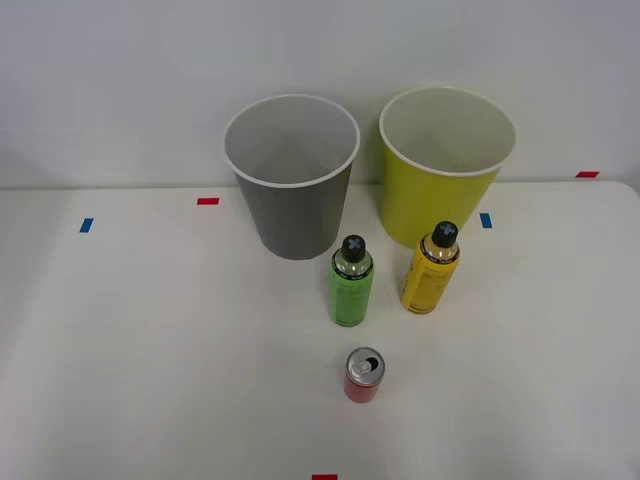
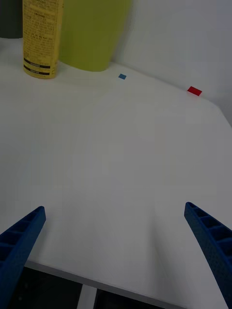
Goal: Put cans in the gray bin, plastic bottles in the light green bin
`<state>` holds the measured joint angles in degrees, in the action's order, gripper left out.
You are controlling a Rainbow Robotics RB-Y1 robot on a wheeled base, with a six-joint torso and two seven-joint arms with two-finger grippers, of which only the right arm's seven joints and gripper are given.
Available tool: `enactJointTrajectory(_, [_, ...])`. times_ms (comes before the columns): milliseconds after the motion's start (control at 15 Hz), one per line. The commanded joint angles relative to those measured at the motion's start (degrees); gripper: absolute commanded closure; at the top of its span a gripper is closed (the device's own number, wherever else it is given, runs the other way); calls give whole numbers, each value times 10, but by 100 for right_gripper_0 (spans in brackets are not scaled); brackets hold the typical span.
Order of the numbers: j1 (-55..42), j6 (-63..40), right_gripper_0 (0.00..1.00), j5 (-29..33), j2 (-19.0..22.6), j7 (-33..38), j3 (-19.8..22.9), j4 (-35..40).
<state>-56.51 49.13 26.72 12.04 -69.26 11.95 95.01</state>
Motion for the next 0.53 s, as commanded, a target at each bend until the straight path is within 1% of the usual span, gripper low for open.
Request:
enactJointTrajectory(67, [0, 0, 0, 0, 0, 0, 0, 0])
enactJointTrajectory(533, [0, 0, 0, 0, 0, 0, 0, 0])
